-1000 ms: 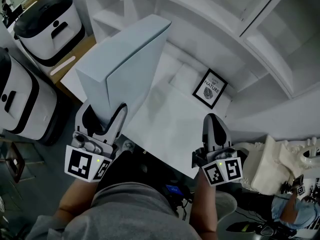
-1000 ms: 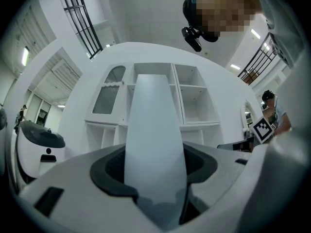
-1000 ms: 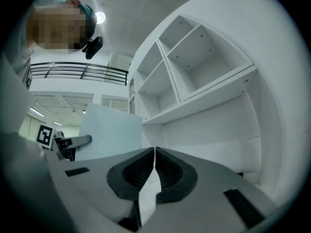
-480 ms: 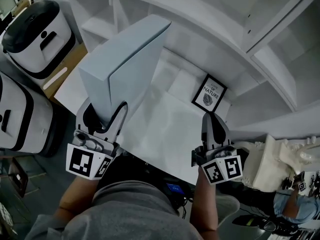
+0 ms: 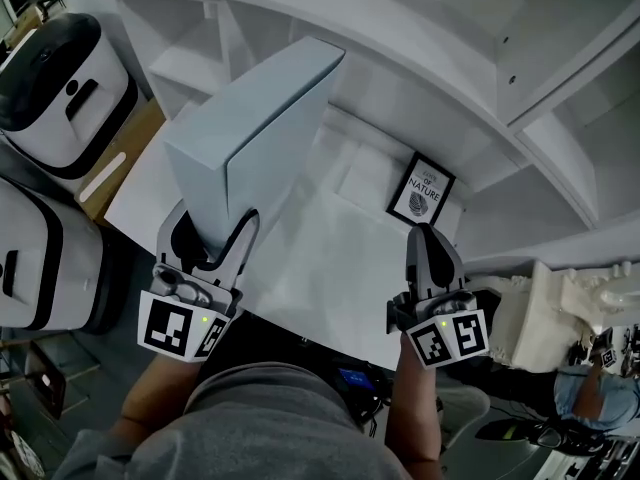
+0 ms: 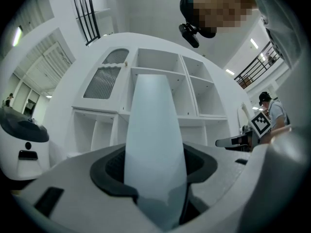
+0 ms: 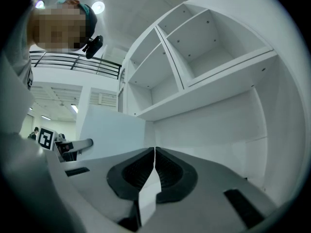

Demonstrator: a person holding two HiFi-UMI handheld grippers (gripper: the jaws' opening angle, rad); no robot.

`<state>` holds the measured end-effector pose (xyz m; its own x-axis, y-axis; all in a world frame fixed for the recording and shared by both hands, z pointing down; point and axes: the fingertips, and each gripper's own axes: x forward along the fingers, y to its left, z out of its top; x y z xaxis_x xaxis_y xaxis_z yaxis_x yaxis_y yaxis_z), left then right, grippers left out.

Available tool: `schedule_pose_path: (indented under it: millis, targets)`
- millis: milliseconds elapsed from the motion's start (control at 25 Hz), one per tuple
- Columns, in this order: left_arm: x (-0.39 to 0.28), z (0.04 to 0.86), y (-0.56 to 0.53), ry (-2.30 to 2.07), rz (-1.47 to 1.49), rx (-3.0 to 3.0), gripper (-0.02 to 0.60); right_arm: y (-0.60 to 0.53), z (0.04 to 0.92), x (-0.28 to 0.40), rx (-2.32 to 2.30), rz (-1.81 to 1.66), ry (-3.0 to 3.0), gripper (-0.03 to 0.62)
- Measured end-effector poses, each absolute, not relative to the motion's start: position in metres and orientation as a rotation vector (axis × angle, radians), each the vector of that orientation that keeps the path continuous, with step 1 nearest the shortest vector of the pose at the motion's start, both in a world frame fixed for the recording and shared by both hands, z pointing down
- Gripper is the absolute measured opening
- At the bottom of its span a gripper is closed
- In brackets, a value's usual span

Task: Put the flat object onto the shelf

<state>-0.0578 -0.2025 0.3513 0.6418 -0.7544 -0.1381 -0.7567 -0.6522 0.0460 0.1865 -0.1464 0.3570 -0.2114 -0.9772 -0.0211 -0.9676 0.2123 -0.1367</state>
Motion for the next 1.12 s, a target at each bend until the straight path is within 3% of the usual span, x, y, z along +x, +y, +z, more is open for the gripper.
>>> schedule_pose_path:
  millis: [1120]
  targets:
    - [-0.077, 0.372, -0.238, 1.308, 0.213, -2.882, 0.272, -0.176, 0.362, 0.18, -1.975, -0.147, 2.373, 0.031]
